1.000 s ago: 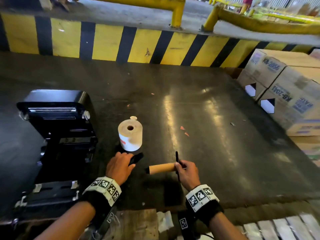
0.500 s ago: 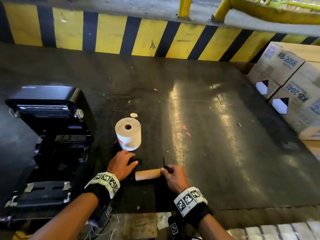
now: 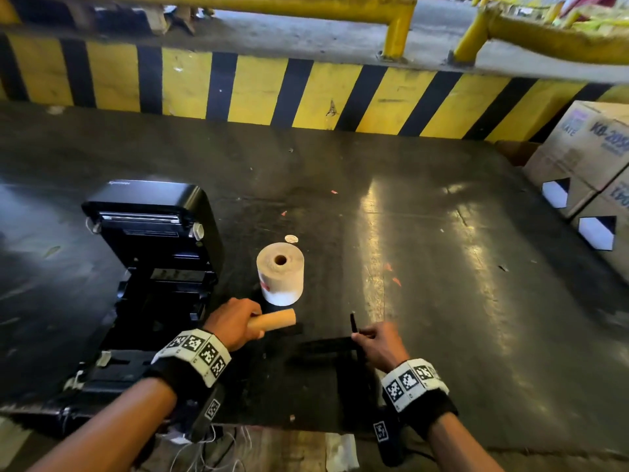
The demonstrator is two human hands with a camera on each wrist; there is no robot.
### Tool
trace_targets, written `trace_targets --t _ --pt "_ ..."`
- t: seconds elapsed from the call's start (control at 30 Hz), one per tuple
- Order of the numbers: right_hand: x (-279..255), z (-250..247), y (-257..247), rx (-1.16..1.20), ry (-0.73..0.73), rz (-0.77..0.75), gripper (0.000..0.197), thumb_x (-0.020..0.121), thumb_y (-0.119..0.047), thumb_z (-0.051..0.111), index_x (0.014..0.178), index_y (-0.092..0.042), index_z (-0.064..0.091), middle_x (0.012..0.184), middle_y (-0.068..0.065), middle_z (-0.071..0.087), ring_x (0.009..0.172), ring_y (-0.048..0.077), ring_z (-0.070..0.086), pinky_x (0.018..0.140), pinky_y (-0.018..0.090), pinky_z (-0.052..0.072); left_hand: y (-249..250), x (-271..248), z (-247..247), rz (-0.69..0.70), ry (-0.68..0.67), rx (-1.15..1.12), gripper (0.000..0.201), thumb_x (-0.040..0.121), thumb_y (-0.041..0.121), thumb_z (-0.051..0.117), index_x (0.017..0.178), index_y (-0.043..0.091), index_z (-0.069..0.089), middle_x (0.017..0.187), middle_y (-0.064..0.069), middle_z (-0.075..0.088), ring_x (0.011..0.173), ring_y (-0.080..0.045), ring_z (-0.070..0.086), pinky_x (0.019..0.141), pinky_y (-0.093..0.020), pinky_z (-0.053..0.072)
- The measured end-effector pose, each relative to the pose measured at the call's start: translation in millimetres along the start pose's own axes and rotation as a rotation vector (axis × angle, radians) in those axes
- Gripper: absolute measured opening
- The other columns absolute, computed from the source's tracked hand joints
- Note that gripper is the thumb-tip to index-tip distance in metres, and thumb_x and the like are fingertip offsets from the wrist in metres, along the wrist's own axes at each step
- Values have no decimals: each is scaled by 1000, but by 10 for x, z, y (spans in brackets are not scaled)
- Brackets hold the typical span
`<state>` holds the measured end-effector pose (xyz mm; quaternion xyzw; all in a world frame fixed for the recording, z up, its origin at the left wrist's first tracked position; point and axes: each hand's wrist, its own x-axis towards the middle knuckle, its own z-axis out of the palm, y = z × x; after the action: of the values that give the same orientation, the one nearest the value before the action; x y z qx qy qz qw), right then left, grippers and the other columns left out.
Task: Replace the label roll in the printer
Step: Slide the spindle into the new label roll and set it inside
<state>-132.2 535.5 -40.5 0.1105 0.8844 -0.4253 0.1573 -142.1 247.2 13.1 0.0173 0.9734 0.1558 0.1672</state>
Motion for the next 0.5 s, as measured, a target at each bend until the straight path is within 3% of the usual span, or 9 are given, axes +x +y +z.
trace_targets --t 0.07,0.13,0.3,0.4,0.5 --pt "12 246 -89 -46 -117 6 20 85 -24 67 94 -7 73 83 5 71 81 21 67 81 38 57 41 47 137 -6 -37 -15 33 72 32 74 104 24 66 107 -7 70 97 -26 65 83 -36 51" --pt "1 464 -167 -70 -139 11 23 82 -26 69 97 -9 72 97 10 74 92 25 69 85 41 57 65 64 287 7 -69 22 37 72 33 74 107 26 66 111 -7 69 102 -27 64 85 -35 50" --pt "-81 659 -238 -92 -76 31 26 81 -20 70 104 -6 69 106 15 72 99 27 67 89 39 54 -6 83 478 73 -120 163 42 77 35 68 117 26 61 121 -9 57 117 -27 50 95 -36 42" --pt "-148 567 -291 -126 -97 9 30 82 -24 70 107 -8 68 107 12 72 99 24 66 90 37 53 -86 114 455 80 -160 93 52 79 39 67 126 23 54 127 -8 52 122 -26 46 100 -35 38" --pt "-131 426 -487 -201 39 -85 39 83 -30 68 117 -10 64 115 13 65 105 26 62 92 36 50 -48 189 294 36 -76 -102 55 81 35 65 131 16 49 131 -11 54 124 -27 48 100 -35 39"
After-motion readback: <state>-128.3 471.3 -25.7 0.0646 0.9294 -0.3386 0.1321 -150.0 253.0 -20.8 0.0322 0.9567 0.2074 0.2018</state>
